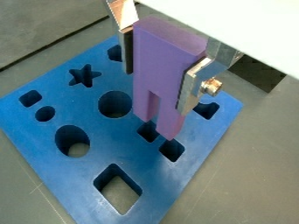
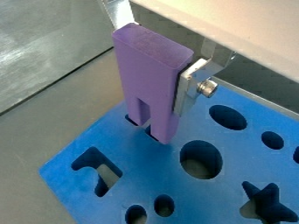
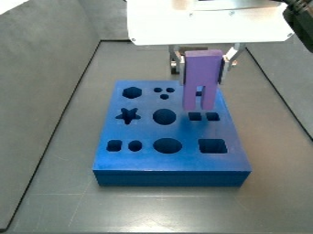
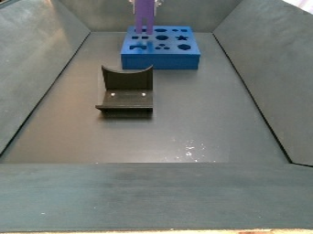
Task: Pick up the double-square object. Move up. Place the double-square object on the fixture. Regrasp the double-square object. Rotate the double-square object. Move to above the board. Insert the double-square object.
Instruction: Insert the double-square object.
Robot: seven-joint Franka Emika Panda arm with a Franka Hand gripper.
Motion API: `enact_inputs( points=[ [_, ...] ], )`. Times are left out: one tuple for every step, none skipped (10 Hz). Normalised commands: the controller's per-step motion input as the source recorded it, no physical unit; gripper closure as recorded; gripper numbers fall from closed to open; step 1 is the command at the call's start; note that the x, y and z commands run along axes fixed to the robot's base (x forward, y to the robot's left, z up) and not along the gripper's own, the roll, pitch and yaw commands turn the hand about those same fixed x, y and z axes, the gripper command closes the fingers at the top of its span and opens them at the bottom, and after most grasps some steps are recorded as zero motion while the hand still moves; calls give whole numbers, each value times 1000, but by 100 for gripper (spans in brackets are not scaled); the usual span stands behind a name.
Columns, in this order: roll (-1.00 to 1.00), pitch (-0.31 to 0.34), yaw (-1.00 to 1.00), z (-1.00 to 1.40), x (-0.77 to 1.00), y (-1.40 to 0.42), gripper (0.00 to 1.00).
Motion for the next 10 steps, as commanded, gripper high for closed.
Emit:
enact_inputs(
  points=[
    [0, -151, 49, -266, 209, -160, 100],
    [-34, 0, 0, -63, 9, -14, 100],
    [0, -20, 0, 0, 0, 0, 100],
    [20, -80, 0, -160, 143, -20, 100],
    [103, -86, 14, -243, 269, -77, 100],
    [140, -54, 40, -246, 291, -97, 100],
    [43, 0, 43, -114, 211, -46, 100],
    [0, 0, 0, -31, 0, 0, 100],
    [109, 0, 0, -57, -11, 0, 100],
    [86, -51, 0, -54, -3, 0, 100]
  ],
)
